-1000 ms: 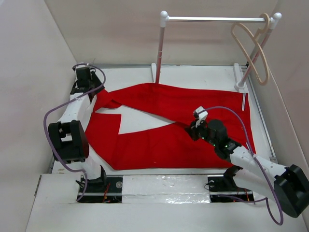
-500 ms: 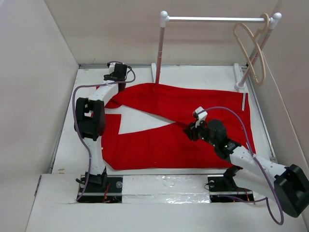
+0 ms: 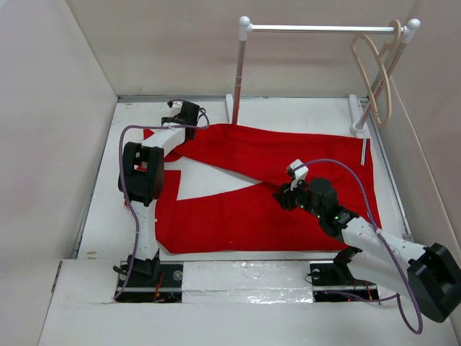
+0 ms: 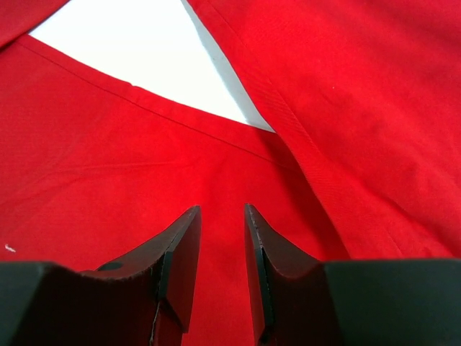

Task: Place the trousers on the hanger
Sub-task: Flatten out the trousers at the center of the board.

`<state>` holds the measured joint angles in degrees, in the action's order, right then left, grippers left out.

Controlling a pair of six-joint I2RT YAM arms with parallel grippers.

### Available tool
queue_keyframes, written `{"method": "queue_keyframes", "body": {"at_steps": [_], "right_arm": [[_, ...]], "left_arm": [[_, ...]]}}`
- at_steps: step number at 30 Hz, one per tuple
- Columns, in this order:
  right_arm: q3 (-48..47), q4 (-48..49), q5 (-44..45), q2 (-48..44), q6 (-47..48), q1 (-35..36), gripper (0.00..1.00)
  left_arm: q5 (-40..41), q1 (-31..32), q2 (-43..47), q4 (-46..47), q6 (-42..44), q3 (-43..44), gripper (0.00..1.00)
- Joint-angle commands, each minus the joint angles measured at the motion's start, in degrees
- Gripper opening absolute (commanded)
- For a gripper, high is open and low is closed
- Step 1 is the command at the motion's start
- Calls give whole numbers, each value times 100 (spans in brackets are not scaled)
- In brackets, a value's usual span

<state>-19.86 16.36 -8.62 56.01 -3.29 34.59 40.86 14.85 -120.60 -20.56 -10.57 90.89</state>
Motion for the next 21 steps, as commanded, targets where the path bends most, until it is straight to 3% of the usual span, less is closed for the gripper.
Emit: {"method": "queue_keyframes", "body": {"at_steps": [1,4,7,16,21], "right_arm": [[-247,192,-34,33,74,57,37],[-229,192,45,-2,65,57,37],[-264,166,-34,-28,57,57,39],[-203,236,-87,-134,-5,57,43],[-194,192,-61,-187,13,57,46]], "left_arm": [[247,-26,159,-115,2,43,32],[247,-26,159,-264,-24,43,39],[395,-26,115,-247,72,-10,40],[1036,26,-210,-256,300,51,27],[1161,79,-411,-246,363,-37,40]]}}
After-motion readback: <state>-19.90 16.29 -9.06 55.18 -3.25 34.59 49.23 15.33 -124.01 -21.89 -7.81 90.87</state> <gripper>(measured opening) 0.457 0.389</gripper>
